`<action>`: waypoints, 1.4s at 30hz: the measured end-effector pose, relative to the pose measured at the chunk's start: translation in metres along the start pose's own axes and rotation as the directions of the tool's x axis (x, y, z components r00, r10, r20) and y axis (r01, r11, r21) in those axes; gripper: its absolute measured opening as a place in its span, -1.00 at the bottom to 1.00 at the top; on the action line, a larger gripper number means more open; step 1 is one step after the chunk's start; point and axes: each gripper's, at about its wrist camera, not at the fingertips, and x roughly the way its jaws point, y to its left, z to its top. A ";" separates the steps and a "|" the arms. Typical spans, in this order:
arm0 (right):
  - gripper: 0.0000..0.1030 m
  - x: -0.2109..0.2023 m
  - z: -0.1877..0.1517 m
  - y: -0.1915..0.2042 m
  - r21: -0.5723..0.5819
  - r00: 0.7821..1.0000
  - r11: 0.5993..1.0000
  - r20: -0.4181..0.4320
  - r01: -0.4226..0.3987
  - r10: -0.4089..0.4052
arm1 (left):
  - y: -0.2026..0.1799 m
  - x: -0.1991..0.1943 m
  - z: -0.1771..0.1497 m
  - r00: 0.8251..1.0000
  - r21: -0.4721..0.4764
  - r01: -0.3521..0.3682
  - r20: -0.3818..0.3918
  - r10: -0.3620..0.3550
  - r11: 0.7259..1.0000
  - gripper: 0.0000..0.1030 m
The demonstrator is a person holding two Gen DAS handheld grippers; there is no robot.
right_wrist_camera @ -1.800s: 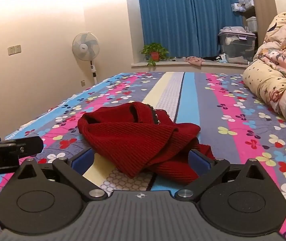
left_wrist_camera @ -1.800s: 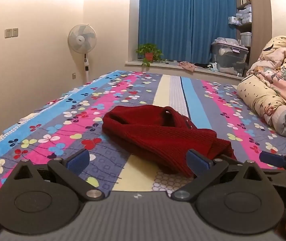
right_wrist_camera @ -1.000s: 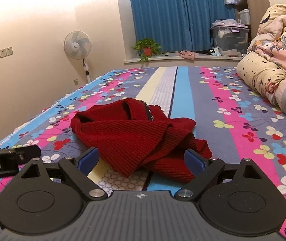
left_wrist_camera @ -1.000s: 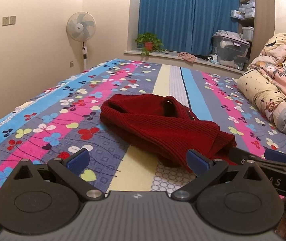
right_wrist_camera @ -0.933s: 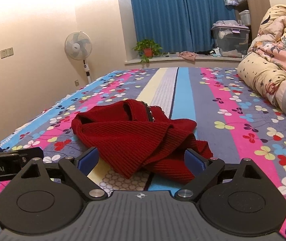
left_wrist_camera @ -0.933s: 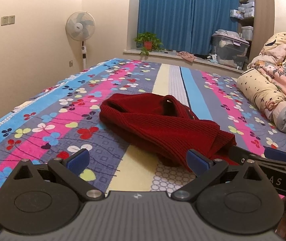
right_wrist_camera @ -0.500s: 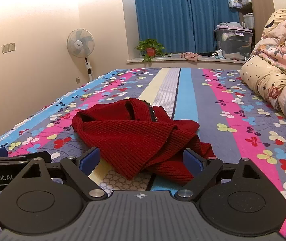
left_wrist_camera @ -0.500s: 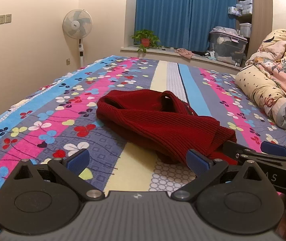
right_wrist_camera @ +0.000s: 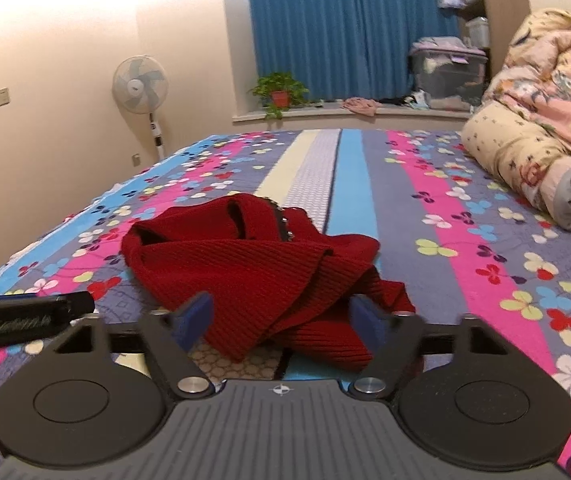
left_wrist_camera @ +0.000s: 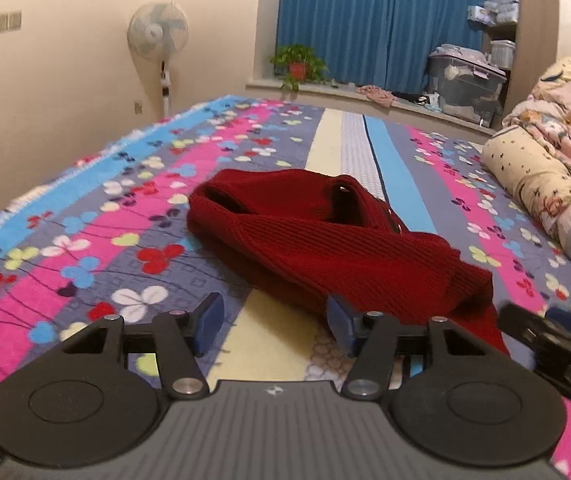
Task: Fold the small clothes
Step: 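Move both grippers open toward the crumpled red sweater, then grasp the red sweater edge with the left gripper and pull it flat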
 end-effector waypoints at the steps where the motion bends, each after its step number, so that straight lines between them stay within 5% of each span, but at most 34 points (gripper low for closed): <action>1: -0.12 0.002 0.001 -0.003 0.009 1.000 1.000 -0.003 0.006 -0.006 | -0.002 0.010 0.005 1.000 -0.007 0.000 -0.009 0.000 1.000 0.22; 5: -0.27 0.004 0.005 -0.013 0.037 1.000 0.999 0.001 0.013 -0.013 | -0.008 0.049 0.023 0.999 -0.063 -0.014 -0.046 0.011 0.998 0.87; 13: -0.04 0.010 0.007 -0.022 0.066 0.999 0.997 -0.016 0.042 -0.041 | -0.011 0.128 0.034 0.974 -0.265 -0.021 -0.221 -0.040 0.964 0.84; 16: 0.15 0.011 0.007 -0.023 0.074 0.999 0.996 -0.012 0.051 -0.050 | -0.019 0.136 0.030 0.976 -0.196 0.032 -0.205 -0.072 0.980 0.23; 18: 0.24 0.013 0.007 -0.025 0.083 0.998 0.995 -0.008 0.061 -0.061 | -0.018 0.133 0.034 0.977 -0.132 0.069 -0.193 -0.093 0.989 -0.58; 19: 0.26 0.013 0.007 -0.026 0.088 0.998 0.994 -0.008 0.061 -0.061 | -0.016 0.129 0.036 0.980 -0.094 0.059 -0.186 -0.076 0.994 -0.83; 23: 0.26 0.016 0.005 -0.029 0.095 0.996 0.992 -0.029 0.083 -0.080 | 0.018 0.102 0.040 0.979 -0.030 0.122 -0.161 -0.125 0.992 -0.84; 30: 0.26 0.008 -0.002 -0.022 0.065 0.996 0.995 -0.044 0.080 -0.077 | 0.113 0.034 0.009 0.984 0.240 0.150 -0.135 -0.120 0.959 -0.88; 34: 0.18 -0.001 0.000 -0.023 0.028 0.996 0.995 -0.006 0.094 -0.094 | 0.185 0.018 -0.011 0.976 0.265 0.155 -0.188 -0.106 0.952 -0.88; 36: -0.05 -0.004 0.003 -0.031 0.041 0.993 0.992 0.008 0.117 -0.118 | 0.219 0.017 -0.019 0.975 0.258 0.139 -0.204 -0.087 0.956 -0.89; 38: -0.31 -0.001 0.005 -0.042 0.072 0.991 0.988 0.006 0.134 -0.135 | 0.248 0.020 -0.025 0.971 0.192 0.130 -0.225 -0.085 0.973 -0.89; 42: -0.32 0.023 0.007 -0.063 0.124 0.989 0.982 -0.061 0.144 -0.137 | 0.274 0.033 -0.033 0.939 0.074 0.158 -0.320 -0.127 0.985 -1.00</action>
